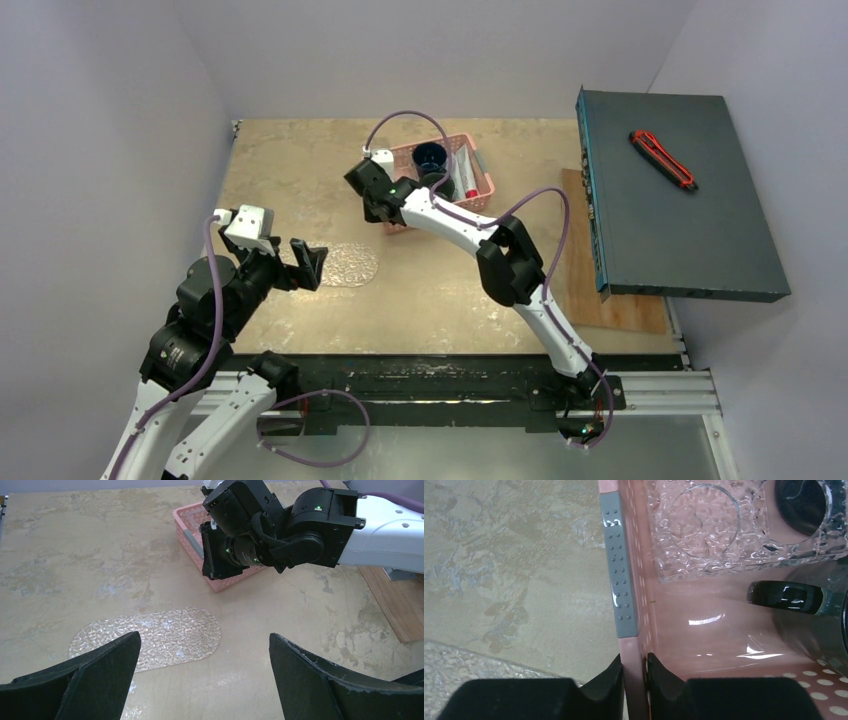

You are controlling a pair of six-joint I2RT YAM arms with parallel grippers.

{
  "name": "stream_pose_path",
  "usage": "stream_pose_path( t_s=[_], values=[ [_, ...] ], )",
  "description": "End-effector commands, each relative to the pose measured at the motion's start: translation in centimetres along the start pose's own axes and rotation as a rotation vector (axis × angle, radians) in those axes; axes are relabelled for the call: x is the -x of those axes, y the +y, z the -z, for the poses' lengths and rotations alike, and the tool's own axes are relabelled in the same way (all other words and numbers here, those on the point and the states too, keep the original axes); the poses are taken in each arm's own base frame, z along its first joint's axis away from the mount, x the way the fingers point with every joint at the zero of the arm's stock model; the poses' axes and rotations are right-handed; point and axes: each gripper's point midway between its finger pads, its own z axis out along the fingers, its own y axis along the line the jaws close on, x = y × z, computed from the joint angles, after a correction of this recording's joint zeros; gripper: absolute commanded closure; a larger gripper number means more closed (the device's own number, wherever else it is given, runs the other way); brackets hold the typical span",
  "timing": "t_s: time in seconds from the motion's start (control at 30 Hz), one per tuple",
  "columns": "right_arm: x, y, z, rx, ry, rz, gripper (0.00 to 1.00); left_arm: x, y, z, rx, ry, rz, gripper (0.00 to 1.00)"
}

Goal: Prepare toiletry sets of a toothbrush and toothpaste on the tray

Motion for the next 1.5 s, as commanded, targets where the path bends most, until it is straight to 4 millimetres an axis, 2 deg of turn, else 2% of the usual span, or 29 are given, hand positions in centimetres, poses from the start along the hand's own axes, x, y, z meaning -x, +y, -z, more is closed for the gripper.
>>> stream_pose_path(
  t_s=[0.0,0.13,0.27,0.4,0.57,0.73,1.2,1.3,1.47],
  values=[
    [5.4,2.5,3.9,0.067,-0.126,-0.147,0.74,1.4,-0.4,0.5,-0.015,-0.04,0.017,0.0],
    [6.6,2.1,5.6,0.071,-0.144,-0.115,0.64,1.4,-0.4,0.5,-0.016,-0.042,0.017,0.0],
    [7.8,0.5,7.4,0.045,-0.156,-0.054,0.59,1.5,-0.4,0.7,-0.023,-0.047,0.017,0.0],
    [8.7,-2.4,8.8,0.005,-0.161,-0.005,0.59,1.5,-0.5,0.7,-0.027,-0.05,0.018,0.0],
    [10.9,-6.4,9.9,-0.033,-0.181,0.028,0.59,1.4,-0.7,0.5,-0.033,-0.041,0.019,0.0],
    [11.9,-10.5,9.1,-0.111,-0.151,0.072,0.59,1.3,-0.7,0.4,-0.032,-0.037,0.018,0.0],
    [12.9,-21.7,5.5,-0.309,-0.064,0.071,0.53,1.1,-0.8,0.1,-0.038,-0.023,0.015,0.0],
    [12.9,-23.5,4.8,-0.324,-0.047,0.051,0.49,1.0,-0.8,0.1,-0.037,-0.02,0.015,0.0],
    [12.4,-25.3,3.4,-0.315,-0.012,0.032,0.42,1.0,-0.8,0.0,-0.038,-0.019,0.014,0.0]
  ],
)
